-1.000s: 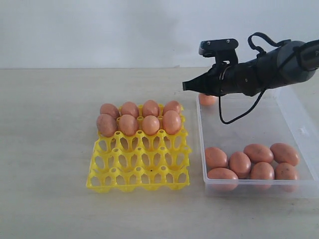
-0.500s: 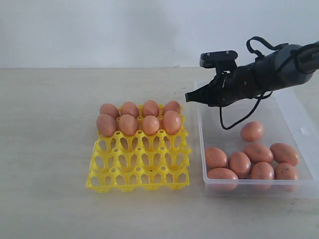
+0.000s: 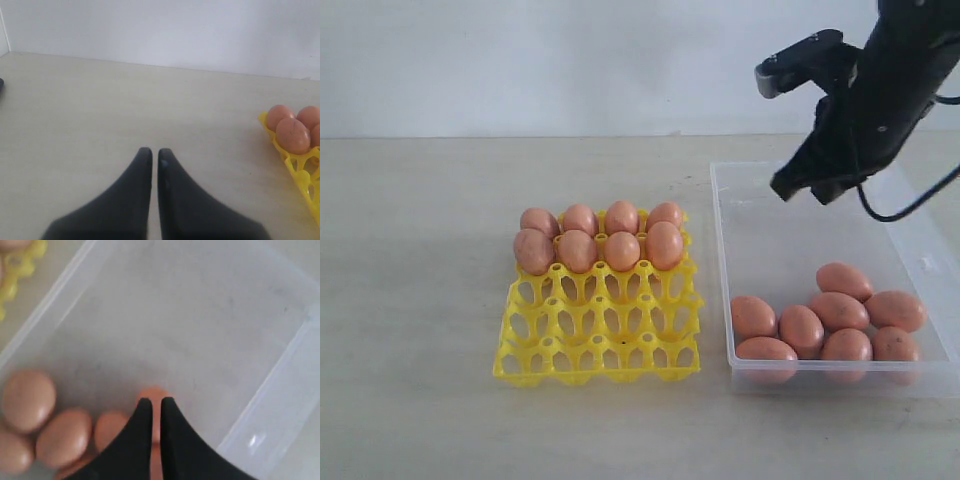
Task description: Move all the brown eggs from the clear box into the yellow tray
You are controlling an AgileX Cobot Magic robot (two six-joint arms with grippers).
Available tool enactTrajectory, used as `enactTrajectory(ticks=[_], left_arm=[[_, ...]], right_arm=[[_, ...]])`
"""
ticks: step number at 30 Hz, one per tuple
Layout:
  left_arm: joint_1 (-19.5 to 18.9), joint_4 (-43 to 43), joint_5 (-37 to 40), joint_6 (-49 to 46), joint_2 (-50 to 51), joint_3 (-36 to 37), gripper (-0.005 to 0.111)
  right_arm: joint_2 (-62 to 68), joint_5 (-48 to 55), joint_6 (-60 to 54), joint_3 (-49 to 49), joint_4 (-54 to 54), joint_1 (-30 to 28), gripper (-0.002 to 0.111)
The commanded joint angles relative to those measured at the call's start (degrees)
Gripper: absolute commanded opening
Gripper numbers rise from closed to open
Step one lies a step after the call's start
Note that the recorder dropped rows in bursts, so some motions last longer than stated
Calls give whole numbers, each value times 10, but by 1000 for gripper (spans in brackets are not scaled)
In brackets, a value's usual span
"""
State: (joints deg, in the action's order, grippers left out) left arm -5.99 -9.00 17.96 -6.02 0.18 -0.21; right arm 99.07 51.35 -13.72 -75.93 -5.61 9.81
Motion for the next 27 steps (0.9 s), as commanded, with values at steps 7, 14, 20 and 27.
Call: enactTrajectory(ticks=[7,14,20,27], left_arm=[[-2,0,-1,-2,-2,2,4],[-2,0,-1,-2,-2,2,4],[-2,0,-1,-2,-2,2,4],[-2,0,-1,-2,-2,2,4]], right_arm=[[-45,186,-202,7,12,-1,25],[-45,184,-269,21,-32,-1,72],[-36,126,-267,21,-73,-1,50],[-5,69,-226,23,-41,-32,65]])
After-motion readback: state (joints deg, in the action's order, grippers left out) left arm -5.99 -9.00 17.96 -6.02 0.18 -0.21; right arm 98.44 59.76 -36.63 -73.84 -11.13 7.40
